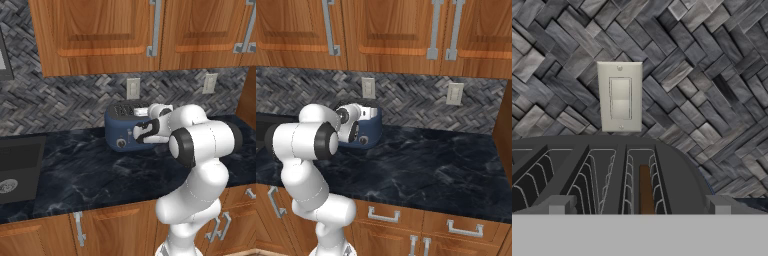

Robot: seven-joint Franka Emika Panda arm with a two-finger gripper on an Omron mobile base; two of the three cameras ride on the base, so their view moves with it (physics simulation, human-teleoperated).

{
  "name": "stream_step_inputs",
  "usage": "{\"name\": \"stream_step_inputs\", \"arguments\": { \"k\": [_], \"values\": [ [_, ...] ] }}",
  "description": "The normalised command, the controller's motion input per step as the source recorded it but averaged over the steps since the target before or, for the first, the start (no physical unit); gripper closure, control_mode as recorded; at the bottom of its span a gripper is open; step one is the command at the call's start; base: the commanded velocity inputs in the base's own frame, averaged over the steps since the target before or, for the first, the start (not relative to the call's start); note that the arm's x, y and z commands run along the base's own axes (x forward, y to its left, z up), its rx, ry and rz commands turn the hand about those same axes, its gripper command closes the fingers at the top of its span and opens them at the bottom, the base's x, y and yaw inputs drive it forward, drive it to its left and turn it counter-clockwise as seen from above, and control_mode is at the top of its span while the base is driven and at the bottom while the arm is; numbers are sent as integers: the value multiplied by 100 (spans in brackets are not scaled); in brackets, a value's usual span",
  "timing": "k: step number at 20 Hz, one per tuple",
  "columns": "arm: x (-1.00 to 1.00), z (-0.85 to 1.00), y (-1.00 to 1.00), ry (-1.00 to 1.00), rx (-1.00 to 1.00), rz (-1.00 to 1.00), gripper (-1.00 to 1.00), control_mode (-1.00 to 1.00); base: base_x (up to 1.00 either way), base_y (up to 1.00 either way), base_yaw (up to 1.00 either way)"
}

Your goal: Start the toaster. Once the lever pops up, take the bread to the plate on the dining counter.

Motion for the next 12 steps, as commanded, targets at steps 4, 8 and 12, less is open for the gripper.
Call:
{"name": "stream_step_inputs", "arguments": {
  "k": [4, 8, 12],
  "values": [
    [0, 0, 0, 0, 0, 0, -100, -100, 0, 0, 0],
    [0, 0, 0, 0, 0, 0, -100, -100, 0, 0, 0],
    [0, 0, 0, 0, 0, 0, -100, -100, 0, 0, 0]
  ]
}}
